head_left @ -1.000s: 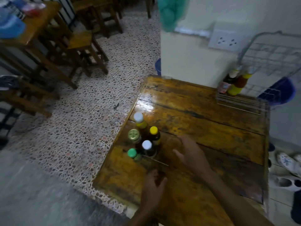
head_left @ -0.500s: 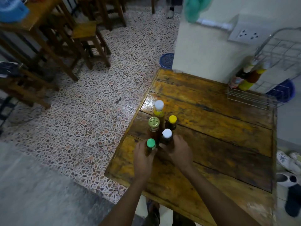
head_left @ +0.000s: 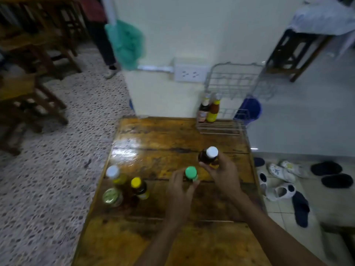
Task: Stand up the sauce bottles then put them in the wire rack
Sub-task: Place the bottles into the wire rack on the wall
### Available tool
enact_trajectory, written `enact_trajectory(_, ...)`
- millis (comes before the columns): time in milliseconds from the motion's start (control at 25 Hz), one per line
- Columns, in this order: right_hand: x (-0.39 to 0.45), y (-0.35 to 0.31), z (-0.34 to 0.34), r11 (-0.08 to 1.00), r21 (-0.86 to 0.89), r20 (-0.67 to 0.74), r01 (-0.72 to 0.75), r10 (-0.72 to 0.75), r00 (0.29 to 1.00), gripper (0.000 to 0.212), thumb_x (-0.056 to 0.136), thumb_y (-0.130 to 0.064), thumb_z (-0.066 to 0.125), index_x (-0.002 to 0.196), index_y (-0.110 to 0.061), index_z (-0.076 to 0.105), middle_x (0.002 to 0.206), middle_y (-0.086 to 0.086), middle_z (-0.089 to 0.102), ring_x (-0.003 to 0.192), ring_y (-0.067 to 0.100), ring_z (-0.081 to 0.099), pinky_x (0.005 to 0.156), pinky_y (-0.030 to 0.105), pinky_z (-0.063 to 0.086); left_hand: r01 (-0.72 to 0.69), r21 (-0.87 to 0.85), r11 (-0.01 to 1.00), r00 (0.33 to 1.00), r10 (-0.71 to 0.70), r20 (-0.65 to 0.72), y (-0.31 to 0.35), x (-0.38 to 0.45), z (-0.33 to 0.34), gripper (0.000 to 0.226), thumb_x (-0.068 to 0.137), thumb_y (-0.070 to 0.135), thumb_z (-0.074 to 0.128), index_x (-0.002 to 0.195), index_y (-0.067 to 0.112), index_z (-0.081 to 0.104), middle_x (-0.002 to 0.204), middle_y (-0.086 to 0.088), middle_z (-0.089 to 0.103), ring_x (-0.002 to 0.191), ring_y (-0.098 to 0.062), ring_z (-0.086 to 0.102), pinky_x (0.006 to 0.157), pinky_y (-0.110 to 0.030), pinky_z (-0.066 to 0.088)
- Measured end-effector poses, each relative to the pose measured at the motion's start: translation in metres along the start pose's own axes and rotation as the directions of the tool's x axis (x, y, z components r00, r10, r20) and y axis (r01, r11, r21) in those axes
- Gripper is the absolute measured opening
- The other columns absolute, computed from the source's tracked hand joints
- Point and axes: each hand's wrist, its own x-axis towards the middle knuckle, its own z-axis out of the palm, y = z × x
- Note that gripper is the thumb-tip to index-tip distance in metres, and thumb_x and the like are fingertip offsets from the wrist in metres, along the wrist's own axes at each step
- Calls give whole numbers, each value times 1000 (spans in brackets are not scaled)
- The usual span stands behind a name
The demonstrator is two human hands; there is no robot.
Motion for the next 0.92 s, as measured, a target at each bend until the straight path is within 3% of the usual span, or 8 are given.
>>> enact_trajectory(160, 82, 41, -55, 1000, -18, -123, -23, 20, 992, 48, 78, -48, 82, 117, -38, 56, 109, -17, 67, 94, -5, 55, 75, 13, 45, -110, -21, 994, 994, 111, 22, 55, 113, 70, 39, 94, 29, 75, 130, 19, 61, 123, 6, 63, 113, -7, 58, 94, -28, 51)
enact_trajectory(240, 123, 66, -72, 999, -22, -140, -50, 46, 989, 46, 81, -44, 80, 120, -39, 56, 109, -19, 66, 95, -8, 53, 78, 4, 39, -84, -11, 996, 996, 85, 5, 69, 164, 108, 41, 94, 30, 76, 131, 18, 62, 126, 2, 66, 115, -9, 58, 97, -31, 51)
enact_trajectory(320, 157, 89, -79, 999, -19, -159, -36, 33, 987, 43, 83, -34, 80, 120, -37, 58, 111, -16, 69, 97, -9, 54, 77, -1, 39, -14, -6, 1000, 1000, 14, 6, 73, 203, 141, 44, 93, 29, 77, 132, 13, 63, 128, -5, 68, 120, -22, 61, 101, -45, 53)
enact_trajectory(400, 183, 111, -81, 1000, -1, -147, -4, 3, 989, 43, 85, -23, 79, 121, -33, 59, 114, -11, 71, 100, -4, 59, 82, 9, 50, 33, -1, 999, 999, -33, 5, 73, 233, 170, 47, 92, 23, 79, 133, 8, 62, 131, -12, 65, 125, -31, 60, 103, -53, 51)
enact_trajectory(520, 211, 137, -77, 1000, 11, -107, 1, 0, 994, 43, 87, -21, 77, 126, -22, 60, 117, -3, 72, 105, 11, 66, 88, 26, 55, 30, 91, 995, 1000, -31, 4, 71, 256, 202, 50, 92, 22, 78, 137, 7, 62, 140, -16, 56, 129, -35, 57, 106, -52, 50)
enact_trajectory(680, 238, 162, -62, 998, -10, 26, -61, 61, 998, 44, 87, -27, 78, 125, -15, 58, 116, 6, 72, 105, 23, 69, 85, 32, 55, 30, 268, 963, 998, -14, -60, 67, 268, 231, 49, 96, 32, 73, 140, 14, 61, 142, -11, 60, 130, -33, 57, 104, -49, 50)
enact_trajectory(920, 274, 170, -47, 996, 4, 73, -88, 87, 994, 39, 88, -27, 75, 121, -12, 61, 109, 7, 73, 94, 23, 71, 81, 44, 60, 150, 264, 953, 979, -106, -173, 63, 275, 258, 42, 99, 28, 70, 137, 14, 62, 127, -8, 71, 114, -32, 67, 92, -47, 55)
